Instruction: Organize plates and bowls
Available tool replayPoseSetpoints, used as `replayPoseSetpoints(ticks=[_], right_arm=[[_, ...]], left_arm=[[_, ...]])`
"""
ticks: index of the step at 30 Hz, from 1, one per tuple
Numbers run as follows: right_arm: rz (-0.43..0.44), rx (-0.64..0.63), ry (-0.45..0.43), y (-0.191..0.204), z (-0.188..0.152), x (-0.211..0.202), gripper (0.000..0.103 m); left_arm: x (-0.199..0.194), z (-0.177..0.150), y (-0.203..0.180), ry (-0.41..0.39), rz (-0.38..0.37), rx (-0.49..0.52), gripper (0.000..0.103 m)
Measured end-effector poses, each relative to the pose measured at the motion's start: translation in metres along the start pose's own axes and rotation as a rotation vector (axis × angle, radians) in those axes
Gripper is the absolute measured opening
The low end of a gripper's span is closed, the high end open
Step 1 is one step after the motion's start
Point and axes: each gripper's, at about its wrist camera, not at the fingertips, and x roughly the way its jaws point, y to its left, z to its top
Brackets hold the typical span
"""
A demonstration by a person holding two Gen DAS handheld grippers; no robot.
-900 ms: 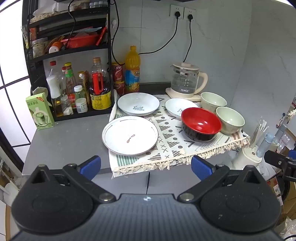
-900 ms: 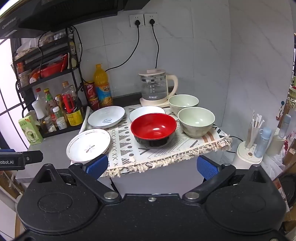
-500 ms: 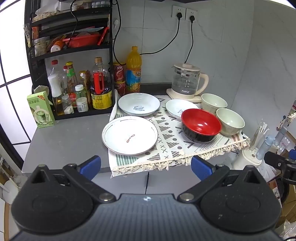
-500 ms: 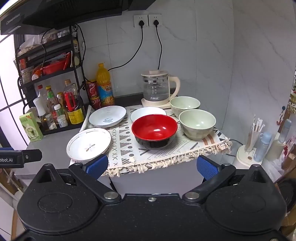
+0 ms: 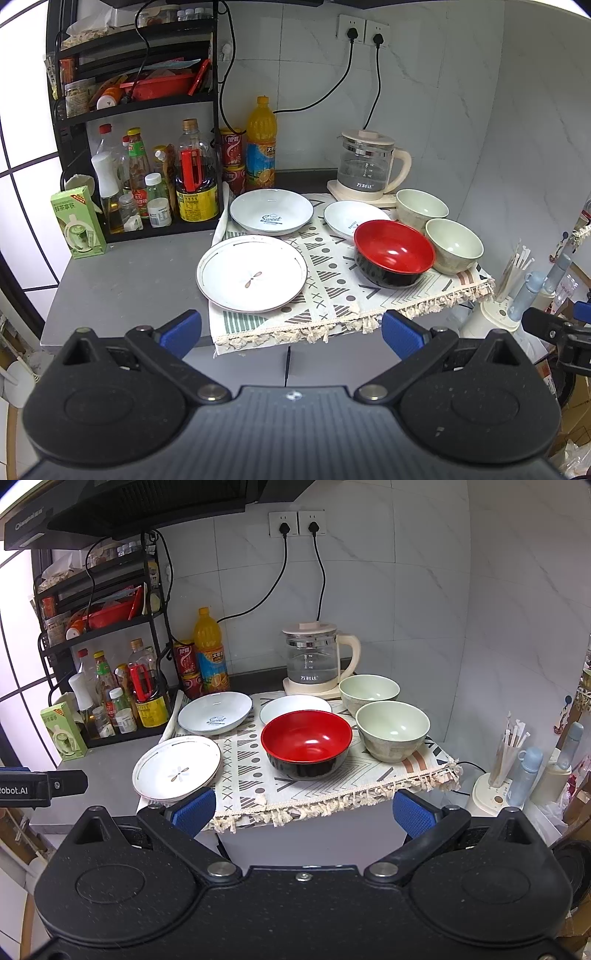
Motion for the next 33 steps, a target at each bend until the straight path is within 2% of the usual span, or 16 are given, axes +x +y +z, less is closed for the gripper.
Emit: replayPoseSetpoints(ticks=[33], right_arm=[[-0.014,0.030,0.027,-0.0080,0.0001,0.0037,0.103]], left_arm=[[0.0044,0.0078,-0.0030,0.002,-0.012,0.001,0.103]])
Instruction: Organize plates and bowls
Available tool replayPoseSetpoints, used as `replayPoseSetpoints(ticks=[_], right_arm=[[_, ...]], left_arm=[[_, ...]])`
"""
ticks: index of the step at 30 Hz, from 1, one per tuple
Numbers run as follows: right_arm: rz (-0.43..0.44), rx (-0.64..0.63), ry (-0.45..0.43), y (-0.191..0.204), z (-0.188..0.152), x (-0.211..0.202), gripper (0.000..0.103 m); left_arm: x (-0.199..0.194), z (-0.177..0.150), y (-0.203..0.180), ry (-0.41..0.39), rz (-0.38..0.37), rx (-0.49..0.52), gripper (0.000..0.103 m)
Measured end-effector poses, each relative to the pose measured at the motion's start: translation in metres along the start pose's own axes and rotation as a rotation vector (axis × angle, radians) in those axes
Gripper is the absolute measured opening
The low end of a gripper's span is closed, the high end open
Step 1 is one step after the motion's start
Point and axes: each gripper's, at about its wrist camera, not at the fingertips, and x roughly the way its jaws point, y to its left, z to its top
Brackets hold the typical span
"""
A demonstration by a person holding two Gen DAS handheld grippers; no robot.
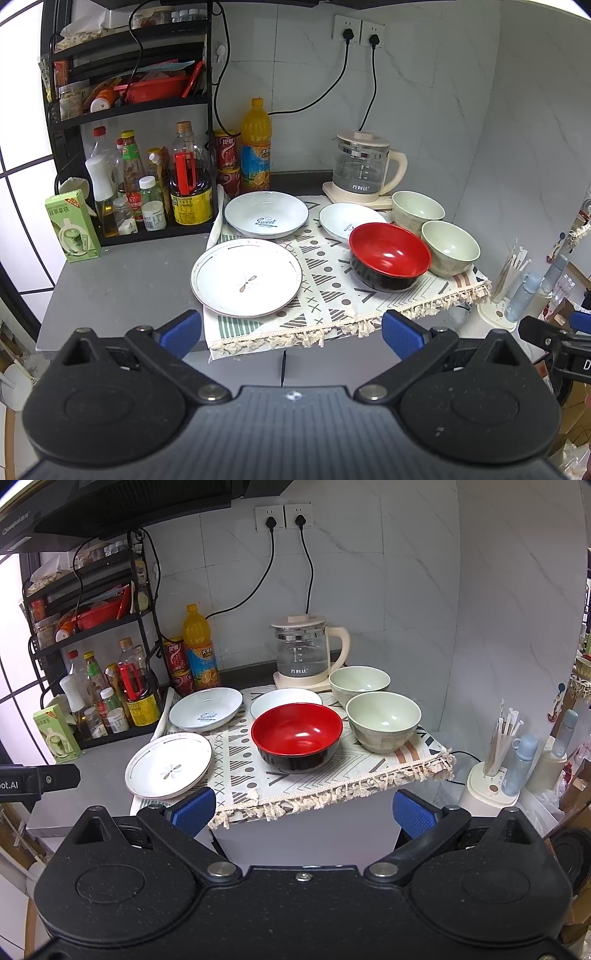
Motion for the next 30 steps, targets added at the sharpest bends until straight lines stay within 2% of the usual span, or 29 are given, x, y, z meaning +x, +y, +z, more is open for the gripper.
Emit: replayPoseSetpoints(ticks=[17,30], right_arm=[[0.000,0.007,0.011,0.001,0.002,0.011,0.103],[0.011,0.033,0.069,-0.003,0.008,0.046,0.103]], left_arm=[[0.016,0.006,-0.004,0.016,-0.002,-0.003,0.103],[0.049,0.019,-0.002,0.047,0.004,0.004,0.103]])
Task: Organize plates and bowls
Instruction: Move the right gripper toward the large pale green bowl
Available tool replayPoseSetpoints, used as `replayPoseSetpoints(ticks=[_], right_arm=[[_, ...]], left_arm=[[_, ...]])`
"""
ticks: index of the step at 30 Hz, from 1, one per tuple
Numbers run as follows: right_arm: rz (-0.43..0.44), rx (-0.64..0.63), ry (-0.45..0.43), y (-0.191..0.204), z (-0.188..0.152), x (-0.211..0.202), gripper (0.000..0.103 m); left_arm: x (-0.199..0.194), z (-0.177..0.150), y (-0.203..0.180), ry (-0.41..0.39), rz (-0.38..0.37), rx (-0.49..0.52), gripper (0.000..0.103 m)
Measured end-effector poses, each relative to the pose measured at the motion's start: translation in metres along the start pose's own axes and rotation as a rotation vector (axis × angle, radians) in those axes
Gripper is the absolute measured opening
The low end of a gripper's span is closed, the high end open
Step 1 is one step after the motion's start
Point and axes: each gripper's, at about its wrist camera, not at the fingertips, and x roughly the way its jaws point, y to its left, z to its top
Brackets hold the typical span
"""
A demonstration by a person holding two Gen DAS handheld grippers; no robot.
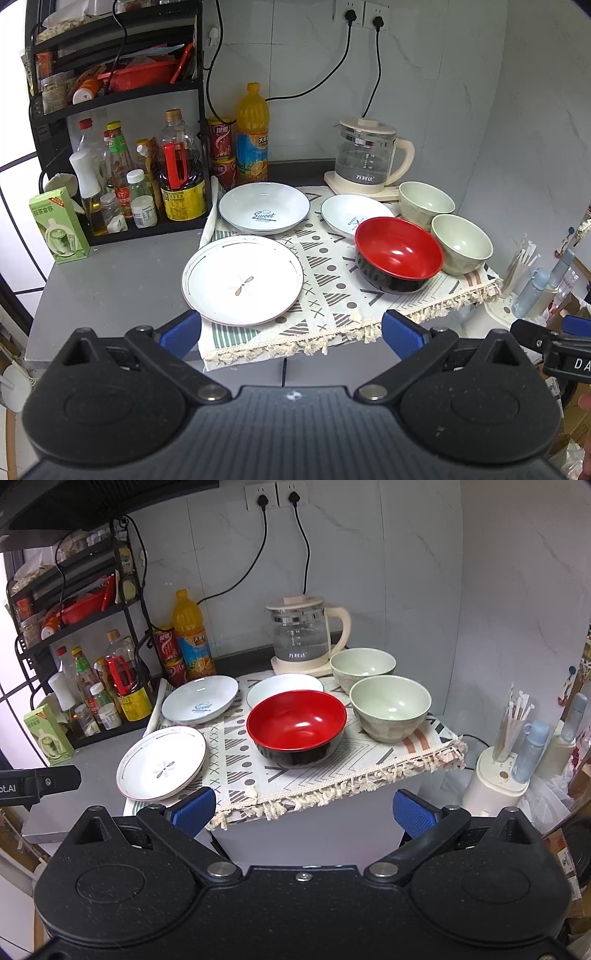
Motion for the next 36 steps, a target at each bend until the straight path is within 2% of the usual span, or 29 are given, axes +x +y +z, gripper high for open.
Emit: replayPoseSetpoints(ticks=[8,15,25,36], right_arm=[[0.005,-0.006,0.042,0.001,0.015,0.035,0.103],[-0.028,-0.005,0.058,0.005,0.037,0.069,0.103],[-0.090,0.031,0.063,0.015,0.072,0.108,0.103],[-0.160,0.096,0.104,0.011,0.084,0.136,0.103]], left_arm=[[0.037,0.021,0.007,0.045,0.001,-0.033,0.103],[0.071,0.049,0.010,0.085,-0.021,-0.049,0.102],[0.119,0.087,0.012,0.092,-0.079,0.013,0.102],[0.152,0.108,0.016,0.130,-0.119,0.029,0.102]])
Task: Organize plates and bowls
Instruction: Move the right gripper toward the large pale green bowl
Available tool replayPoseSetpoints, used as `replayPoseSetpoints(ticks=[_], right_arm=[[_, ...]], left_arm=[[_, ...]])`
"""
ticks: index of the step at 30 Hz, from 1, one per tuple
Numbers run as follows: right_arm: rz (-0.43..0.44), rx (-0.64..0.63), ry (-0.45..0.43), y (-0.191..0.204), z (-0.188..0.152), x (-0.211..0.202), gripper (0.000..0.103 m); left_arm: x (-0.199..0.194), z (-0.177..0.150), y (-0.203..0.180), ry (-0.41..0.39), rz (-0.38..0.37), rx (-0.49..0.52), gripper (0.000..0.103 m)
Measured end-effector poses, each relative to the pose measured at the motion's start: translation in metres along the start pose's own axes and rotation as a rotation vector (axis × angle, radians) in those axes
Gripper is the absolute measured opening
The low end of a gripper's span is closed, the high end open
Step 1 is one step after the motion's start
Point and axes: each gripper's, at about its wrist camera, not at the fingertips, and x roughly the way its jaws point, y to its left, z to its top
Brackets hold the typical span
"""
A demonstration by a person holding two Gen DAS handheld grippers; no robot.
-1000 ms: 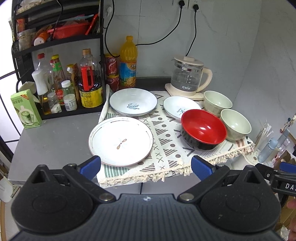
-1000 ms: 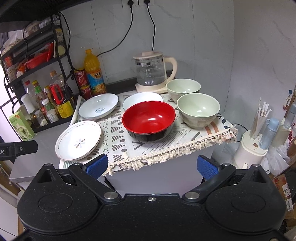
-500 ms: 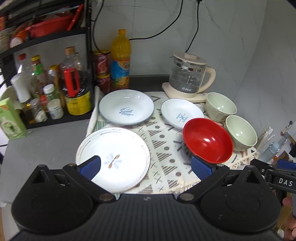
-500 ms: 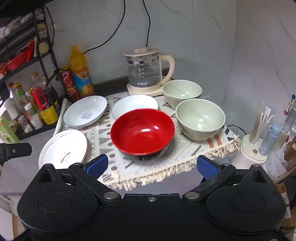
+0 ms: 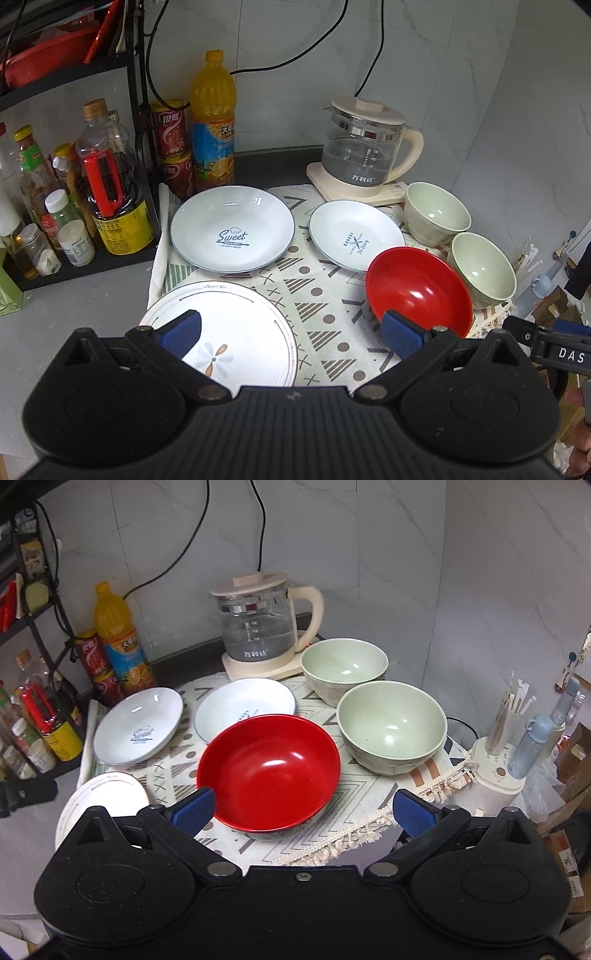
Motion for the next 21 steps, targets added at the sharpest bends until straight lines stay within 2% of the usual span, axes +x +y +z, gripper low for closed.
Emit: replayPoseSetpoints(ticks=[10,21], right_arm=[[-0.027,0.051,0.026,-0.018,0.011,0.022,0.103],[-0.027,0.091,0.016,-0.059,0.030,0.054,0.103]], left_arm=[[0.026,0.014,-0.016,0.031,0.010,0.021,0.102],[0.071,0.043,-0.068,0.038,-0.069,0.046,0.101]])
